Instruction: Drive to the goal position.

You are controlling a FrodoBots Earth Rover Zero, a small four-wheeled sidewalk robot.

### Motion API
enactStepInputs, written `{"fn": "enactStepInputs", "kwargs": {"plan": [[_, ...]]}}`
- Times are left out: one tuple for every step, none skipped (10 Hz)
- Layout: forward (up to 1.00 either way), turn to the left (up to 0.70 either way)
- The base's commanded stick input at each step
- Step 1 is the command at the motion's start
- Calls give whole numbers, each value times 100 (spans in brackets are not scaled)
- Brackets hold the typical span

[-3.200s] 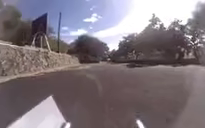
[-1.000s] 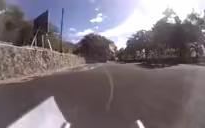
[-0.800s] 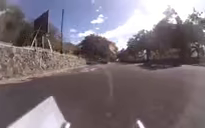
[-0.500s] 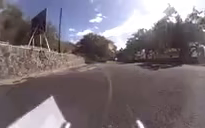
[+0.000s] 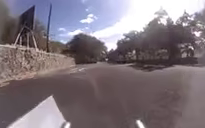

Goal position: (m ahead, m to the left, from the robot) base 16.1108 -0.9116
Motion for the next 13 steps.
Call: {"fn": "enactStepInputs", "kwargs": {"plan": [[70,-13],[70,0],[70,0],[70,0],[70,0],[70,0],[70,0],[70,0],[70,0],[70,0],[70,0],[70,0],[70,0]]}}
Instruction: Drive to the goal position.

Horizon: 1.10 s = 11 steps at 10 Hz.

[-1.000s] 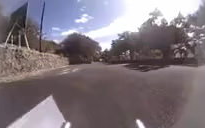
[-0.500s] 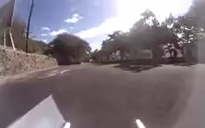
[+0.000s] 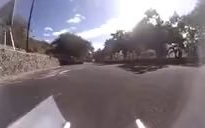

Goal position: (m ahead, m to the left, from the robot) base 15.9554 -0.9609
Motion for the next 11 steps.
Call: {"fn": "enactStepInputs", "kwargs": {"plan": [[70,0],[70,0],[70,0],[70,0],[70,0],[70,0],[70,0],[70,0],[70,0],[70,-12],[70,-32]]}}
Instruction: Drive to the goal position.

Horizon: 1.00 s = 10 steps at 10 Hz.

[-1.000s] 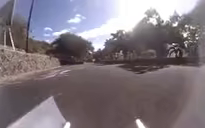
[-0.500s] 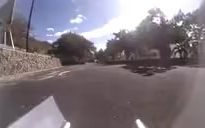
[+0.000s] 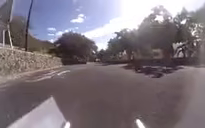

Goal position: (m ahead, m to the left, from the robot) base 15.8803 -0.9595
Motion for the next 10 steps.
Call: {"fn": "enactStepInputs", "kwargs": {"plan": [[70,-35],[70,-35],[70,-35],[70,-35],[70,-35],[70,-35],[70,-27],[70,-9],[70,0],[70,0]]}}
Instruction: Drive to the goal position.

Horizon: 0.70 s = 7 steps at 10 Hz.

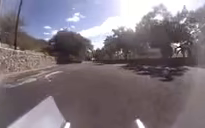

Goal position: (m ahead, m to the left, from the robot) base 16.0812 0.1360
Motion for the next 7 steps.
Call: {"fn": "enactStepInputs", "kwargs": {"plan": [[70,0],[70,0],[70,0],[70,0],[70,0],[70,0],[70,0]]}}
